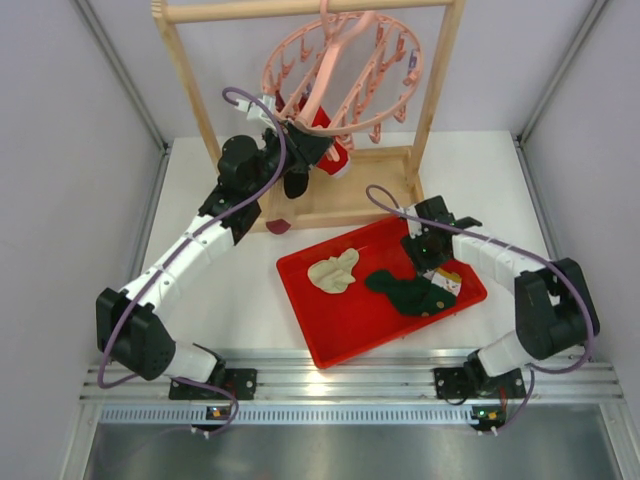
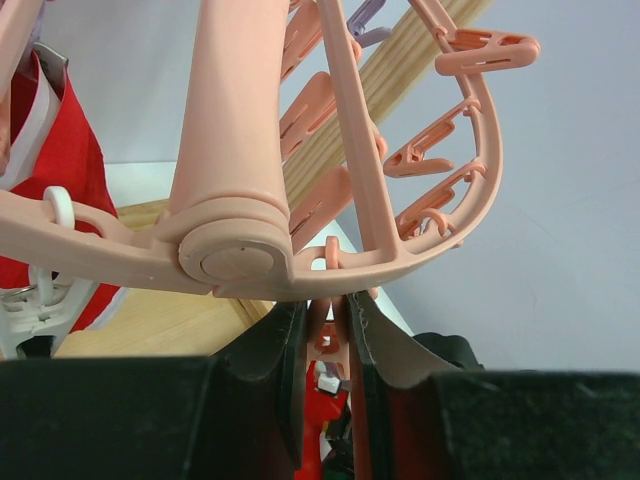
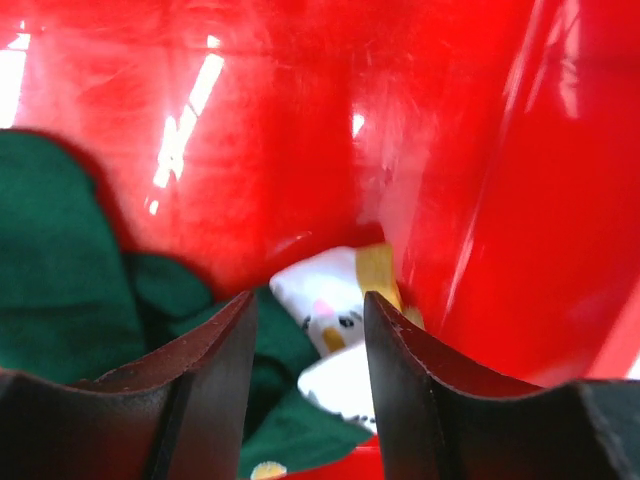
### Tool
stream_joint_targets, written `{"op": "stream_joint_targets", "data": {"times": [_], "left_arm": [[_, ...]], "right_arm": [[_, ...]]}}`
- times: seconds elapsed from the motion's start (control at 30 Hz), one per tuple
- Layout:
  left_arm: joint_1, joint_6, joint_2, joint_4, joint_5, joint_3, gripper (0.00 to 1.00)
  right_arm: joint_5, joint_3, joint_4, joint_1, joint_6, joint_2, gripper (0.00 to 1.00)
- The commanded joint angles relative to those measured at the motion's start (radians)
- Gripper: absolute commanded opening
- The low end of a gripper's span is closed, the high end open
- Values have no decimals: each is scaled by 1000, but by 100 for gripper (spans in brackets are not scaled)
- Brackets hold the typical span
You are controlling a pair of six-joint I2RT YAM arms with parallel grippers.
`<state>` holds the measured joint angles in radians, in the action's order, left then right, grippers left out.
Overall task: Clip the socks to the hanger
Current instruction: Pick up the sock from the bin.
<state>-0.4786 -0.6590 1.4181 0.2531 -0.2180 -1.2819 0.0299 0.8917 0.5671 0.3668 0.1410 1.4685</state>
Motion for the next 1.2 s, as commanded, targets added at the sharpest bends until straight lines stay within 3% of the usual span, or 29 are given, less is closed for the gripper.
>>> {"op": "stream_joint_targets", "data": {"times": [0.0,0.2,0.43,0.7,0.83,1.1,1.17], "left_arm": [[21,7,-38,129,55,-13,0],[28,4,-36,124,54,-16,0],[32,1,-27,123,48,-19,0],[34,-2,-33,123,37,-17,0],[35,4,-38,118,35,-19,0],[35,-4,-31,118,28,-14,0],[35,-5,-27,118,29,-14,0]], "right_arm": [[-2,65,16,-12,-23,55,47],[-68,116,22,-17,-24,164,42],[-209,208,47,-20,35,187,0],[-332,220,-84,61,316,-11,0],[-406,147,-93,90,412,-89,0],[-305,36,-193,168,517,-51,0],[-253,33,-251,187,511,-24,5]]}}
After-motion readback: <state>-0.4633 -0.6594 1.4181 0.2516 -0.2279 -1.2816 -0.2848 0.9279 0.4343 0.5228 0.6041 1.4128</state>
